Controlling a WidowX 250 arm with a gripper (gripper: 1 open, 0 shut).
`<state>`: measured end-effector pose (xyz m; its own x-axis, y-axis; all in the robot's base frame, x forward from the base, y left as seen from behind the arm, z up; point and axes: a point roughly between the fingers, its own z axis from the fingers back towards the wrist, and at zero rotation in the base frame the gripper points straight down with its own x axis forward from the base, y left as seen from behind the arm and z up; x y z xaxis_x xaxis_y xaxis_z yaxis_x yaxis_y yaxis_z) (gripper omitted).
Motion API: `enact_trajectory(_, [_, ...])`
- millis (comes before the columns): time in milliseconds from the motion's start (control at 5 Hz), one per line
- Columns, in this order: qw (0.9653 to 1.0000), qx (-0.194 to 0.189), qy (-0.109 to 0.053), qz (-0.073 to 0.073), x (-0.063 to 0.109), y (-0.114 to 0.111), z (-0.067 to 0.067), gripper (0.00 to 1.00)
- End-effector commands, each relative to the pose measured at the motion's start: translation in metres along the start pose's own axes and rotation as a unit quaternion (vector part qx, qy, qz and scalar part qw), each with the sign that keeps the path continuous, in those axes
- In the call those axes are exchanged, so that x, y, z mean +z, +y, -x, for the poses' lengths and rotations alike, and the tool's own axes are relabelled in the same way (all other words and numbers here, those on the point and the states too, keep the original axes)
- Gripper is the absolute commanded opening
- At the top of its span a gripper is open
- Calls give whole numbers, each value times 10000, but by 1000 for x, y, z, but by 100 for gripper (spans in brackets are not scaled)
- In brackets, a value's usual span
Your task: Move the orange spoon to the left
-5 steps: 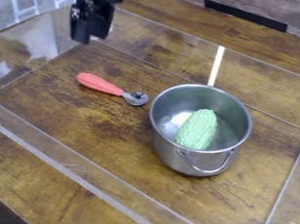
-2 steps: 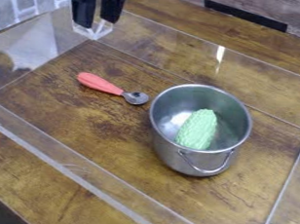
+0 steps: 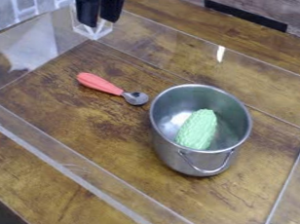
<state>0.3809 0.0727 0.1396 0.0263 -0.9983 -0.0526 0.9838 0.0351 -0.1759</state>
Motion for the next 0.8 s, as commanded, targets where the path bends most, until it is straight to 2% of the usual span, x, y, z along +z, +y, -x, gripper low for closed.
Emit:
enact_trajectory(0, [9989, 130, 4, -444, 29, -2, 5, 100])
enact_trajectory(200, [9988, 189, -23, -458, 25, 3, 7, 0])
enact_trajectory(400, [9989, 82, -62, -468, 18, -5, 11, 100])
enact_trajectory(600, [9987, -9, -59, -515, 26, -18, 26, 0])
